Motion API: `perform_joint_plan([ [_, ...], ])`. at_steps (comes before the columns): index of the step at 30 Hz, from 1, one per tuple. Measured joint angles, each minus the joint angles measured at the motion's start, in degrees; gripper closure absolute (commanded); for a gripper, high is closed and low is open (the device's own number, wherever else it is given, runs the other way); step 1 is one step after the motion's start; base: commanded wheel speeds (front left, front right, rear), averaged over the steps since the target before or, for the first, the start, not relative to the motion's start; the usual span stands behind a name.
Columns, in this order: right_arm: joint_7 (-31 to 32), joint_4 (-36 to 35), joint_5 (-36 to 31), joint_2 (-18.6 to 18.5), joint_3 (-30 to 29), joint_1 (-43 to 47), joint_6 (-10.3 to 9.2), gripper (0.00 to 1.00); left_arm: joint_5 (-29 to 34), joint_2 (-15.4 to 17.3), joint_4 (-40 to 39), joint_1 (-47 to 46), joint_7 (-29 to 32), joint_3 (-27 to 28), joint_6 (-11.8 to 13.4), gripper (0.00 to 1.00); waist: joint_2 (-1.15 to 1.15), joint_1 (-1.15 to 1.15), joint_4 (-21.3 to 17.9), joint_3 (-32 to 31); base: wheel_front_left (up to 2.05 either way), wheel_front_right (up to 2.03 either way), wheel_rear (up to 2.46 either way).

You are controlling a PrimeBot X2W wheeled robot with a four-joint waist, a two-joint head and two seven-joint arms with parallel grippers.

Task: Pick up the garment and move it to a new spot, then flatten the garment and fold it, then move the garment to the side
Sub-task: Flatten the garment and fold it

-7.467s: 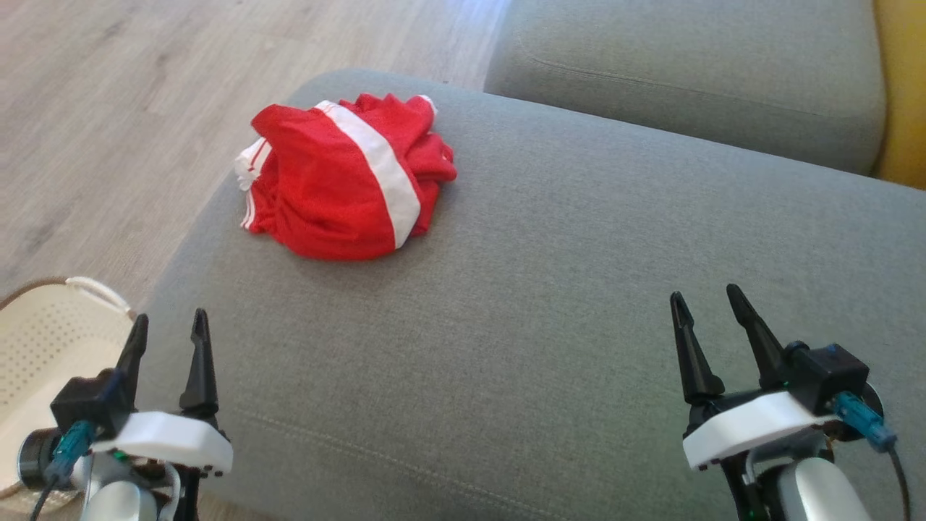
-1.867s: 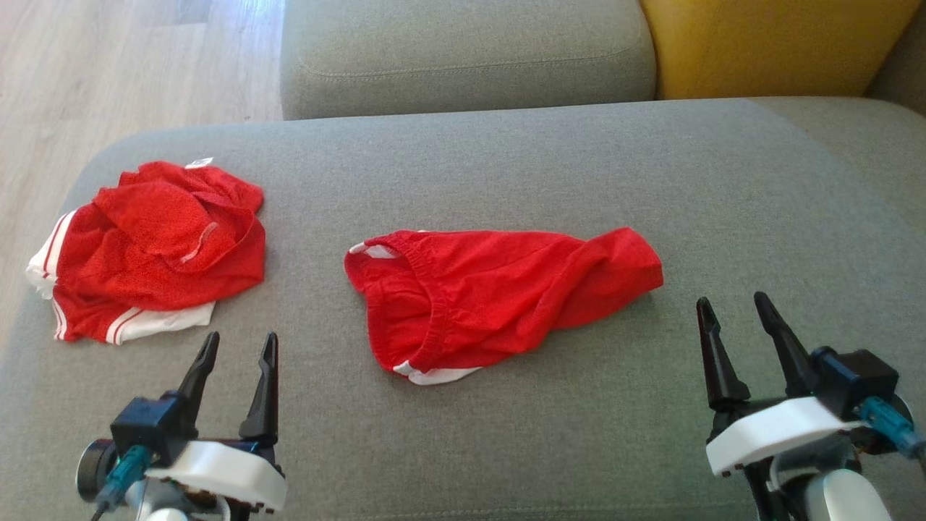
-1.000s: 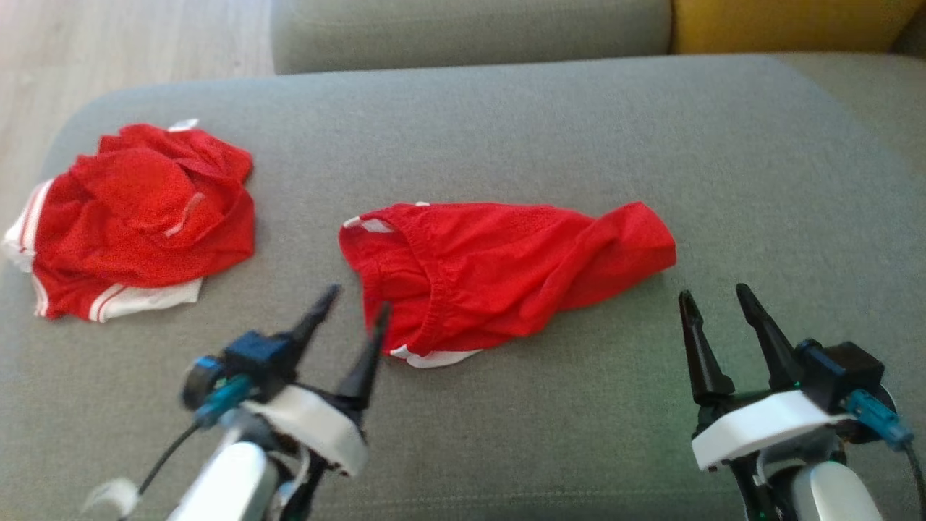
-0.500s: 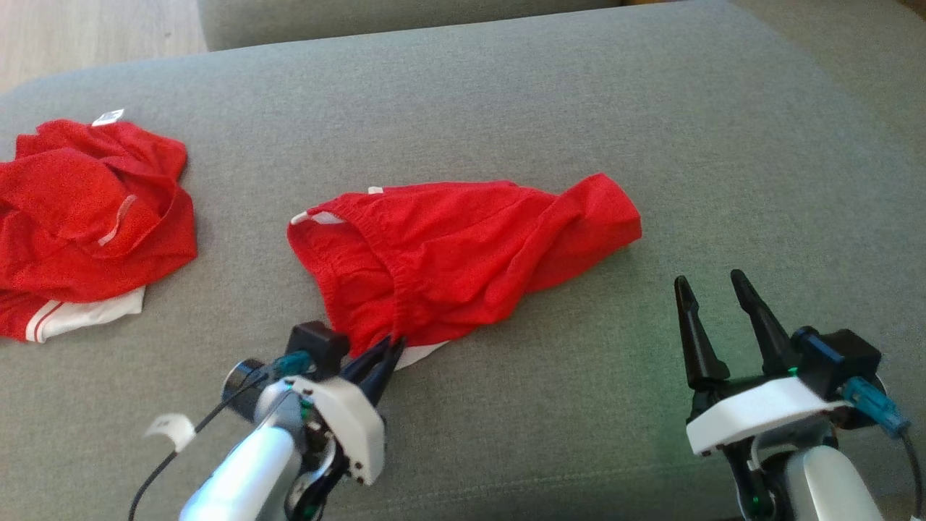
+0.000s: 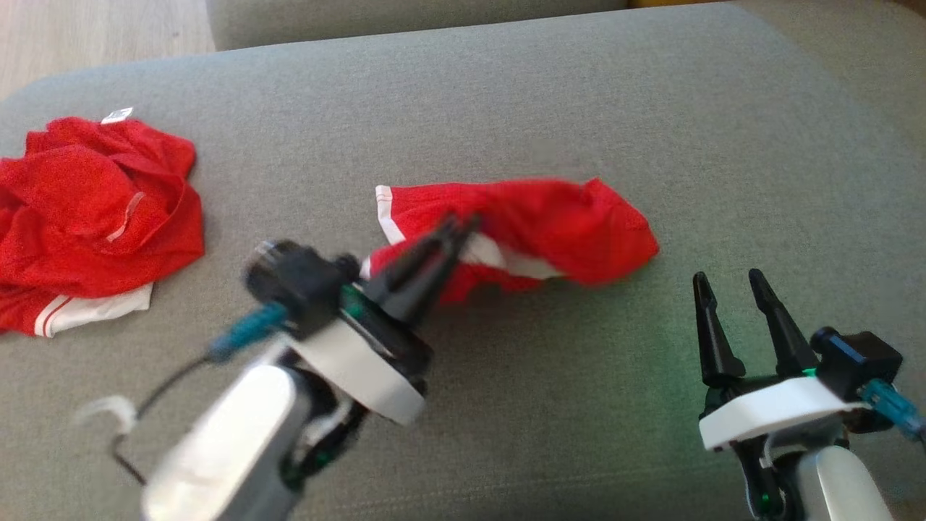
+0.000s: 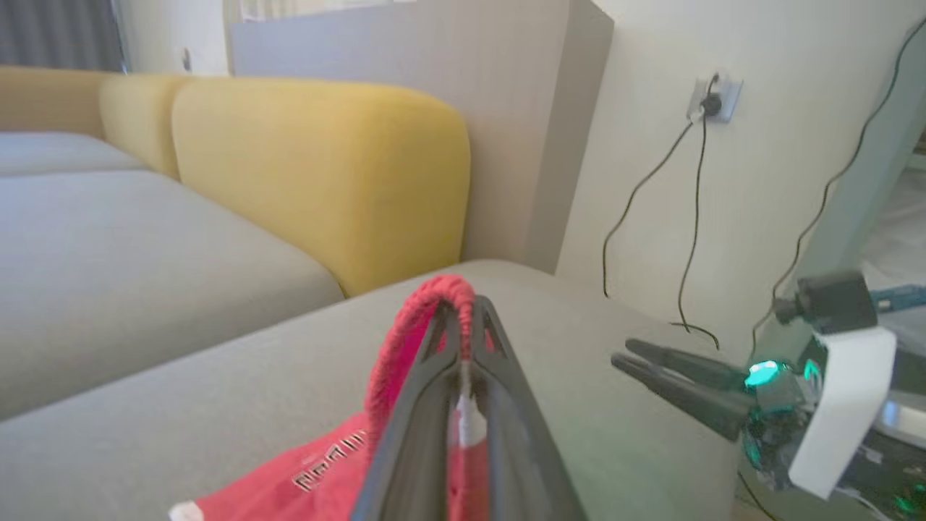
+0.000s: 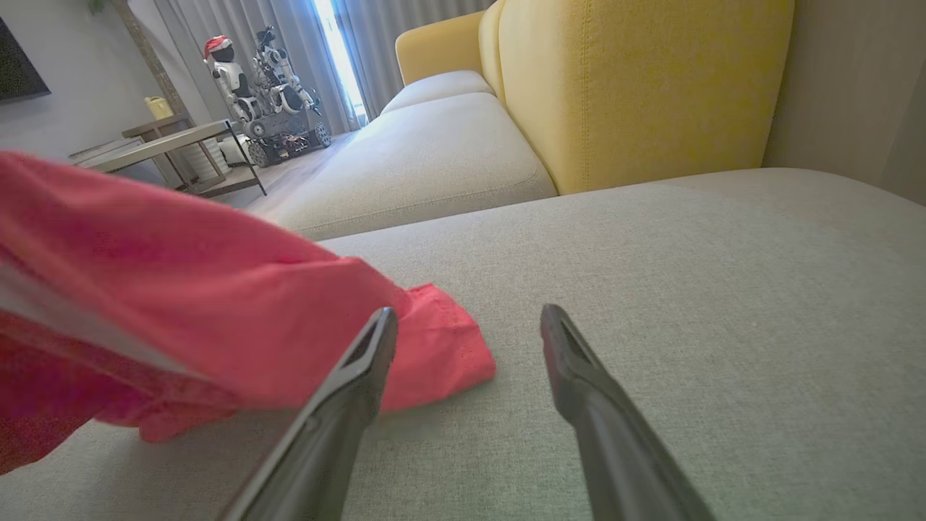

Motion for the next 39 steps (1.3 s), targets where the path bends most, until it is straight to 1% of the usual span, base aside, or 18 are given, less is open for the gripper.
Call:
perform_joint_plan([
  [2,-0.4,0.1,0.45,0.0,-0.15,0.01,0.0,0.0,-0.4,1.43,-2.9,0.03,0.85,2.42,2.13,1.0,0.0,0.0,0.2,0.08,0.0,0.0,0.0],
  [4,-0.49,0.13,0.79,0.0,-0.26,0.01,0.0,0.0,-1.49,2.93,-3.71,0.43,1.53,5.43,4.59,1.0,0.0,0.0,0.35,0.37,0.0,0.0,0.0],
  [6,-0.86,0.35,1.18,0.0,-0.22,0.0,0.0,0.0,-2.97,4.35,-2.65,1.8,2.48,8.12,6.49,1.0,0.0,0.0,0.39,0.81,0.0,0.0,0.0],
  [9,-1.01,0.63,1.42,0.0,-0.13,-0.07,0.0,0.0,-5.76,5.43,2.75,5.24,2.83,10.76,7.73,1.0,0.0,0.0,0.33,1.76,0.0,0.0,0.0],
  [13,-1.29,1.04,1.42,0.0,0.03,-0.6,0.0,0.0,-8.81,5.39,11.27,8.75,1.85,12.11,7.62,1.0,0.0,0.0,0.14,3.12,0.0,0.0,0.0],
  [19,-1.49,1.31,1.42,0.0,-0.03,-2.41,0.0,0.0,-10.29,3.59,20.34,9.09,-2.83,12.69,5.63,1.0,0.0,0.0,0.48,4.21,0.0,0.0,0.0],
  [20,-1.49,1.37,1.42,0.0,-0.01,-2.44,0.0,0.0,-10.62,3.26,21.31,9.1,-3.65,12.88,5.61,0.6,0.0,0.0,0.58,4.14,0.0,0.0,0.0],
  [21,-1.49,1.47,1.42,0.0,-0.04,-2.43,0.0,0.0,-10.91,2.86,22.03,9.07,-4.23,13.1,5.57,0.0,0.0,0.0,0.68,4.03,0.0,0.0,0.0],
  [22,-1.48,1.51,1.4,0.0,-0.09,-2.42,0.0,0.0,-10.88,2.52,22.48,9.06,-4.71,13.18,5.22,0.0,0.0,0.0,0.8,3.87,0.0,0.0,0.0],
  [24,-1.44,1.52,1.32,0.0,-0.14,-2.43,0.0,0.0,-10.69,2.09,22.73,9.07,-5.82,13.38,5.42,0.0,0.0,0.0,1.01,3.4,0.0,0.0,0.0],
  [28,-1.07,1.45,0.66,0.0,-0.46,-2.42,0.0,0.0,-8.46,1.44,22.01,9.26,-7.82,14.56,8.2,0.0,0.0,0.0,1.51,2.0,0.0,0.0,0.0],
  [31,-0.81,1.14,0.13,0.0,-0.79,-2.38,0.0,0.0,-4.98,0.56,18.8,9.88,-8.35,15.99,11.09,0.0,0.0,0.0,1.97,0.68,0.0,0.0,0.0],
  [34,-0.03,0.69,-0.79,0.0,-1.1,-2.26,0.0,0.0,-0.26,0.33,13.17,11.4,-8.39,19.01,13.65,0.0,0.0,0.0,2.53,-0.68,0.0,0.0,0.0],
  [37,0.73,0.07,-1.63,0.0,-1.13,-2.11,0.0,0.0,4.14,0.21,8.7,13.52,-8.43,21.34,14.92,0.0,0.0,0.0,3.06,-1.93,0.0,0.0,0.0],
  [39,1.24,-0.3,-2.16,0.0,-1.11,-1.92,0.0,0.0,6.31,0.21,7.3,15.5,-8.43,21.92,15.38,0.0,0.0,0.0,3.34,-2.79,0.0,0.0,0.0],
])
